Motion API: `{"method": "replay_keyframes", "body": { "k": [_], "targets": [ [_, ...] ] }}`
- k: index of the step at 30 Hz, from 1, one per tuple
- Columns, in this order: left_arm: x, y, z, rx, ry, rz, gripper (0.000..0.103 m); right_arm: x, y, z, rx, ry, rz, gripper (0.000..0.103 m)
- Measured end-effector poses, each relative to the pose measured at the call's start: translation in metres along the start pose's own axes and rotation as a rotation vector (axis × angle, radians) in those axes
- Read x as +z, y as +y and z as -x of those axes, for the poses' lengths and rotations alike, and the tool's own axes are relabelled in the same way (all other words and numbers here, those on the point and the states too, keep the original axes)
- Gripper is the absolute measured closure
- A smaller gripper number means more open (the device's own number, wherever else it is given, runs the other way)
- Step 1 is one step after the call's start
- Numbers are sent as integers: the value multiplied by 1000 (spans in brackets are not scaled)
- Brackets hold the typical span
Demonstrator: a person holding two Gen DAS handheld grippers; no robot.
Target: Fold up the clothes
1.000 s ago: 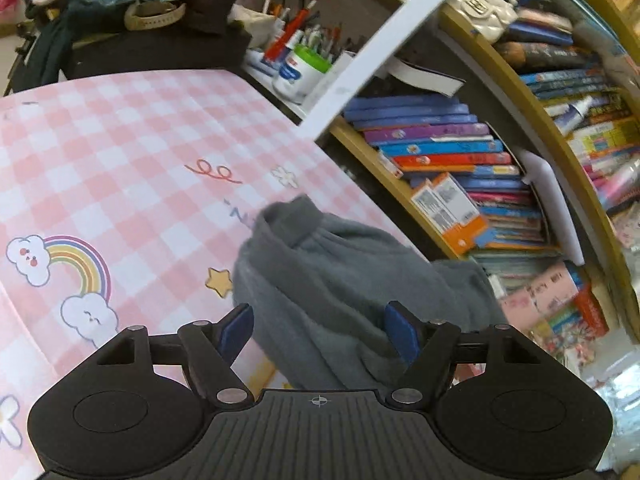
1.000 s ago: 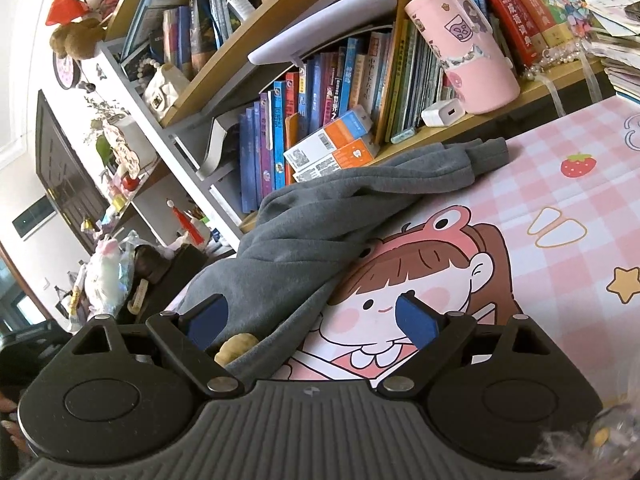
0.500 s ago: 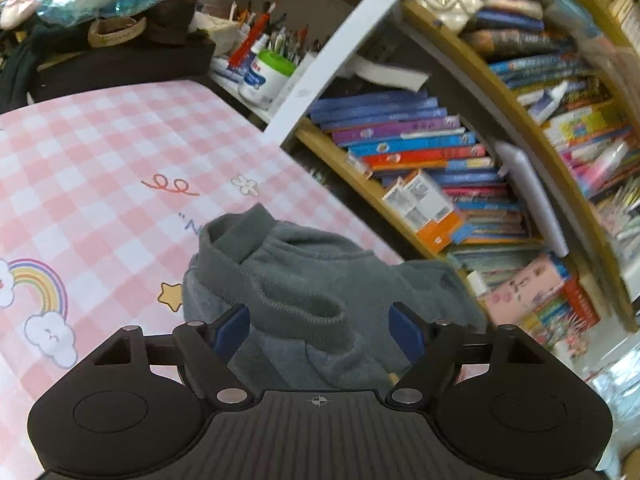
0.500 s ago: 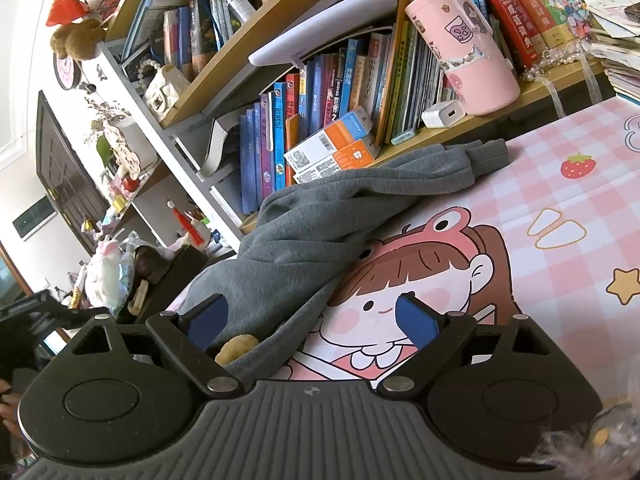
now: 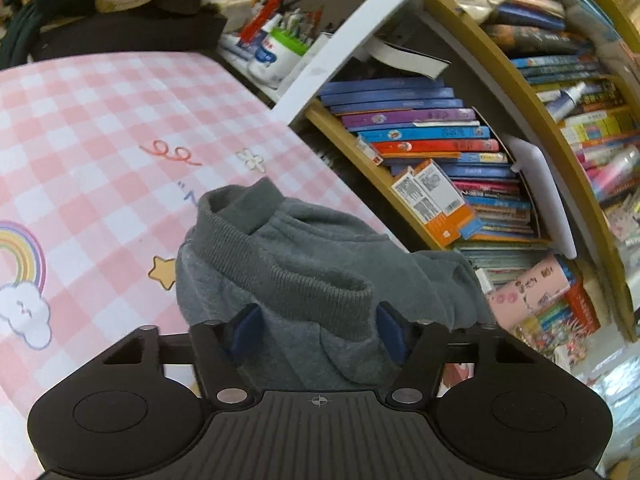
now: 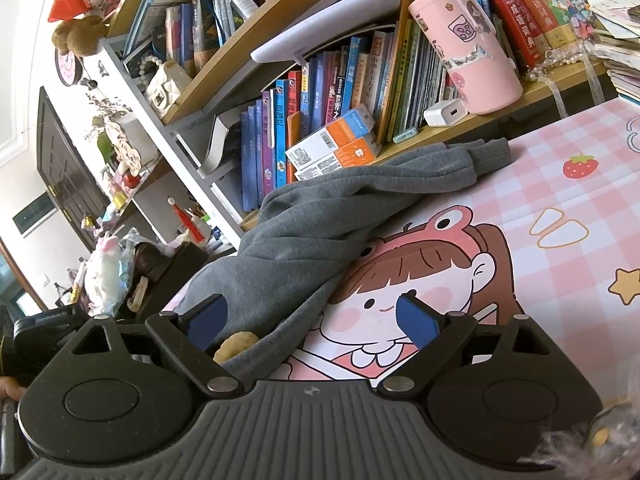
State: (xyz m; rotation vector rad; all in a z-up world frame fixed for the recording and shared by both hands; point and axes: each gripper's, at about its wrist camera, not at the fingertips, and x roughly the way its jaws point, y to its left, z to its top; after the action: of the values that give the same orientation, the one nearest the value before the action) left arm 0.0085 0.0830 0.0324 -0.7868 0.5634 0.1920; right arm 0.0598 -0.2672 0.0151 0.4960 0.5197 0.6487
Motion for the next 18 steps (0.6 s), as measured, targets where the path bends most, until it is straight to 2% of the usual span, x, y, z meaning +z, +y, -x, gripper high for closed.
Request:
{"method": "replay_keyframes", "body": {
  "k": [2,4,7,9,12,15,16,18],
  "targets": [
    [1,1,-1,-15,-2,-4,70,0,0,0,1,1,2,11],
    [1,1,-3,-32,1,-10,84,0,0,0,1,2,1,11],
    [4,-6,-8,-36,0,-60,87,0,0,0,2,0,0,12],
    [12,-14,-2,-52,-36,-96,88,1,1,1,1,-4,4,12],
    [30,-30,35,-130,-187,-147,89,1,1,2,-3,-12,13,11],
    [49,-24,85,-184,-339,-160,89,1,0,2,-6,-13,10,12],
    [52,-12,94,-150,-351,-145,89,1,0,2,-5,-12,9,12],
    [55,20,100,-17,-333,-106,88,1,2,2,-3,-10,19,11]
  ]
}}
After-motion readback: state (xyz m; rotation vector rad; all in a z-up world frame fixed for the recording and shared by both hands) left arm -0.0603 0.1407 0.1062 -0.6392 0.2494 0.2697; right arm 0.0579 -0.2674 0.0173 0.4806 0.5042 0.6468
